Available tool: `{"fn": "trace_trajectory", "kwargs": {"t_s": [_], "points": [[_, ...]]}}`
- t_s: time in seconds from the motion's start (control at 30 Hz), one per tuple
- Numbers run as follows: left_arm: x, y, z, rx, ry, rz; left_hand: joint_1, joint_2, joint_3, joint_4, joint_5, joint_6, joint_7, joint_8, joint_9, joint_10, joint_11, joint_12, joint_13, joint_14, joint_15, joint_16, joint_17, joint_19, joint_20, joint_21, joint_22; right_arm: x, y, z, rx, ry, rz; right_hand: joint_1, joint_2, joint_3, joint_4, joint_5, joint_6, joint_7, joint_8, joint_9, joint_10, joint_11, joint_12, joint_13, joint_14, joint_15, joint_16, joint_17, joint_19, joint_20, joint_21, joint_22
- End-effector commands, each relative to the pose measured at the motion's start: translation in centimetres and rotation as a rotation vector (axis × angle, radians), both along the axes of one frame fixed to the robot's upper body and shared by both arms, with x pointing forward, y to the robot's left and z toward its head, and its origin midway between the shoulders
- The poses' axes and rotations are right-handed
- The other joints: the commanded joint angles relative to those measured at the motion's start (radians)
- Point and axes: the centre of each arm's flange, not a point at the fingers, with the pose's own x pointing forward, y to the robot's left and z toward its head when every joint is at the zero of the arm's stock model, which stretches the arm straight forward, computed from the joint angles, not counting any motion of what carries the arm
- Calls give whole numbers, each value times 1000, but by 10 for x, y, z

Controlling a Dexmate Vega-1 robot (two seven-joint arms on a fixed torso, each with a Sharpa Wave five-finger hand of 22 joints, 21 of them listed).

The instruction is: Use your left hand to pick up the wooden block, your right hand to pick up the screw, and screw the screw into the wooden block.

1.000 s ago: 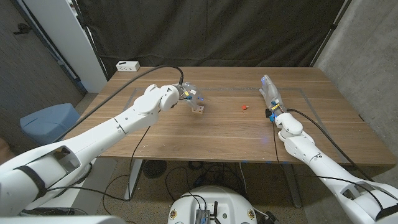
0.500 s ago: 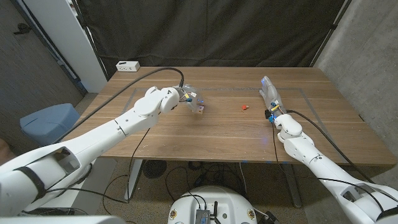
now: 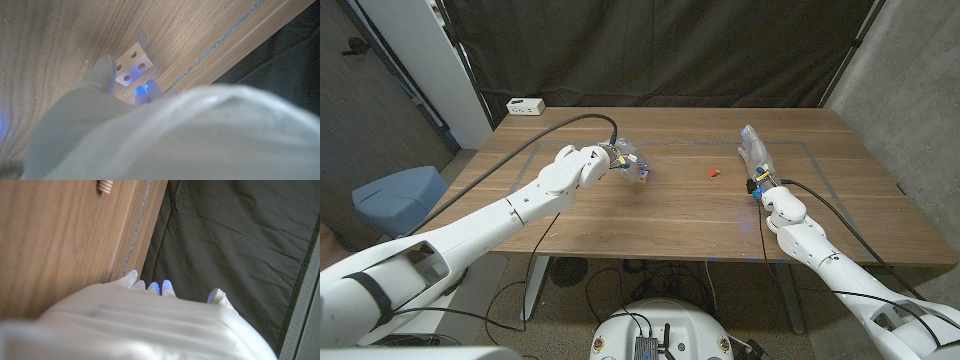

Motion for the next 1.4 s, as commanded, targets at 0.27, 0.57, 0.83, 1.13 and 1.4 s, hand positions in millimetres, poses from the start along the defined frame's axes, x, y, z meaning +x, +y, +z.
{"fn": "trace_trajectory", "kwargs": {"t_s": [0.27, 0.57, 0.83, 1.13, 1.4], "points": [[3, -1, -9, -11, -30, -8, 23, 4, -10, 1, -3, 11, 23, -4, 3, 37, 11, 14, 13, 40, 0, 14, 6, 21, 12, 7, 4, 0, 1, -5, 6, 6, -1, -2, -2, 8, -2, 10, -4, -5, -1, 4, -6, -1, 4, 5, 1, 6, 1, 1, -6, 1, 3, 4], [5, -1, -12, -15, -38, -5, 35, 4, -12, -2, -3, 17, 31, -4, 4, 37, 14, 14, 19, 58, 2, 16, 6, 34, 12, 9, 4, -2, 2, -7, 8, 6, -3, -2, -2, 9, -2, 10, -5, -7, 0, 4, -5, 0, 4, 5, 3, 10, 1, 1, -6, 4, 3, 4], [7, 2, -12, -25, -45, -7, 39, 5, -14, 0, -4, 15, 36, -6, 5, 35, 14, 14, 24, 64, -1, 15, 7, 37, 12, 7, 4, -3, 2, -7, 9, 5, -5, -2, -2, 9, -3, 10, -5, -7, 0, 4, -3, -1, 5, 5, 3, 10, 1, 1, -7, 5, 3, 4], [10, 3, -15, -20, -47, -10, 41, 6, -18, 3, -4, 24, 34, -4, 6, 41, 13, 19, 31, 74, -5, 15, 7, 44, 11, 7, 4, -3, 3, -7, 11, 5, -4, -3, -3, 10, -3, 10, -6, -8, 0, 4, -4, 2, 4, 5, 3, 14, 1, 1, -6, 6, 3, 4], [11, 4, -18, -24, -53, -15, 42, 8, -22, 5, -5, 36, 30, -2, 7, 52, 8, 27, 39, 94, -15, 18, 8, 51, 10, 6, 3, -3, 4, -8, 12, 6, -3, -4, -3, 10, -3, 10, -6, -9, 0, 5, -4, 2, 4, 5, 3, 13, 1, 1, -6, 7, 3, 4]]}}
